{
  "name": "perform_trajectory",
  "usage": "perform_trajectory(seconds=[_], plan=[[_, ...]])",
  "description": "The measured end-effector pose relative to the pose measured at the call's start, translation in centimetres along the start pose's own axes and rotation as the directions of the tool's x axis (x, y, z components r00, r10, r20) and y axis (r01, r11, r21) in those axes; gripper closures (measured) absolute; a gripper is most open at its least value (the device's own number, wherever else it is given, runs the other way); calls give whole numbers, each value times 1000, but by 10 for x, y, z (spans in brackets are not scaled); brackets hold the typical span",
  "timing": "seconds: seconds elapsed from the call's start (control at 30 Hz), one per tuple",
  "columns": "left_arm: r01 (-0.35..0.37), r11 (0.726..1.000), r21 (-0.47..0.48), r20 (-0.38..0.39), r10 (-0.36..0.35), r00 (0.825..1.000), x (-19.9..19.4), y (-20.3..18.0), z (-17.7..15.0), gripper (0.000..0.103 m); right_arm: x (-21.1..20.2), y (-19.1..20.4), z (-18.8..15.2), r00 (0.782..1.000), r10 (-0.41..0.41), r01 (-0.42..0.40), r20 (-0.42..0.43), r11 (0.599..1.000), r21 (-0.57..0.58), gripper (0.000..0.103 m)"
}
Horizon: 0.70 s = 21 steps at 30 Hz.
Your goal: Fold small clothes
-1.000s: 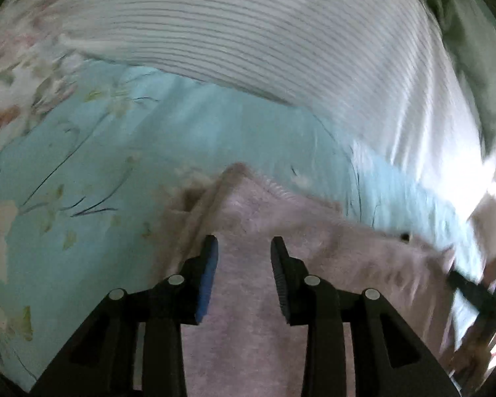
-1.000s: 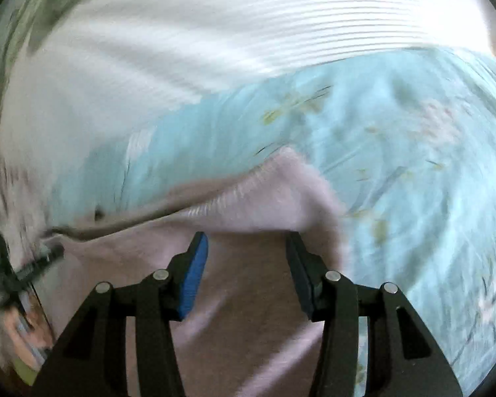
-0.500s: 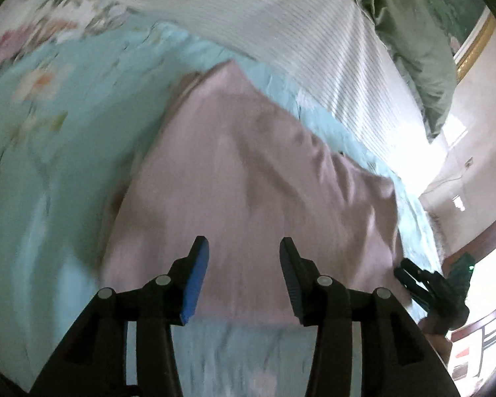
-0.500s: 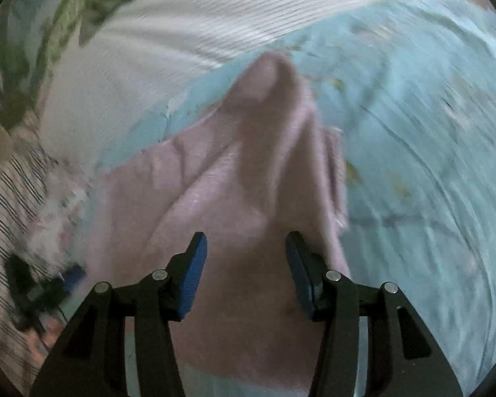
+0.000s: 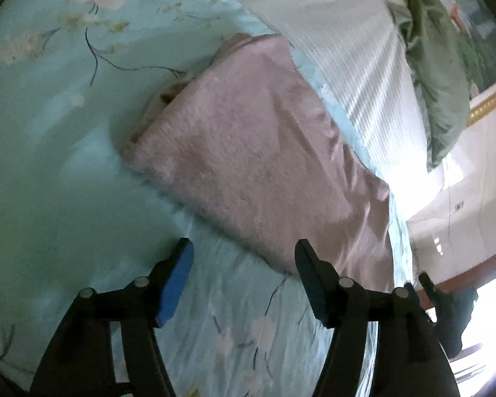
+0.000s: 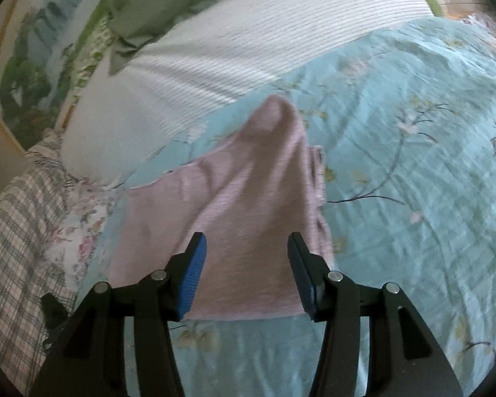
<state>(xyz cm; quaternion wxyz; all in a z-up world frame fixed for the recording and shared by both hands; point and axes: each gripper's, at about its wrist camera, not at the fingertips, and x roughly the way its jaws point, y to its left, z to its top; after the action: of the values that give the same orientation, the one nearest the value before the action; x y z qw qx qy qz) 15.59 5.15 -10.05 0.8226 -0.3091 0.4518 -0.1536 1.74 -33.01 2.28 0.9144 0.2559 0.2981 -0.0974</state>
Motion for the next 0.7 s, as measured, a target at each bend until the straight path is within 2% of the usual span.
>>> perform_trajectory(seconds=[0.17,0.23,0.33,0.4,0.47,0.57,0.67,0.7], plan=[[-19,995,-94,72,26,997,17,3,25,41,5,10,-9,999,32,-32,-24,999,1,47],[-40,991,-130,107,54,993,24,8,38,59,9,12,-13,999,40,-40,-35,999,5,47],[-79,989,-127,139,97,985,32,13,54,82,18,13,-16,997,53,-53,-57,999,12,47],[-76,989,-125,141,93,986,36,12,61,91,24,14,-15,995,65,-64,-70,998,16,47],[-95,992,-84,161,108,981,31,0,62,94,31,15,-13,994,73,-72,-81,997,14,47],[-104,993,55,216,90,972,17,-42,56,96,39,16,-3,990,106,-105,-96,994,16,47],[-72,978,195,224,27,974,15,-95,44,96,49,14,14,981,155,-152,-118,988,33,47],[-69,964,257,216,13,976,18,-117,37,96,55,14,22,975,174,-171,-138,985,39,47]])
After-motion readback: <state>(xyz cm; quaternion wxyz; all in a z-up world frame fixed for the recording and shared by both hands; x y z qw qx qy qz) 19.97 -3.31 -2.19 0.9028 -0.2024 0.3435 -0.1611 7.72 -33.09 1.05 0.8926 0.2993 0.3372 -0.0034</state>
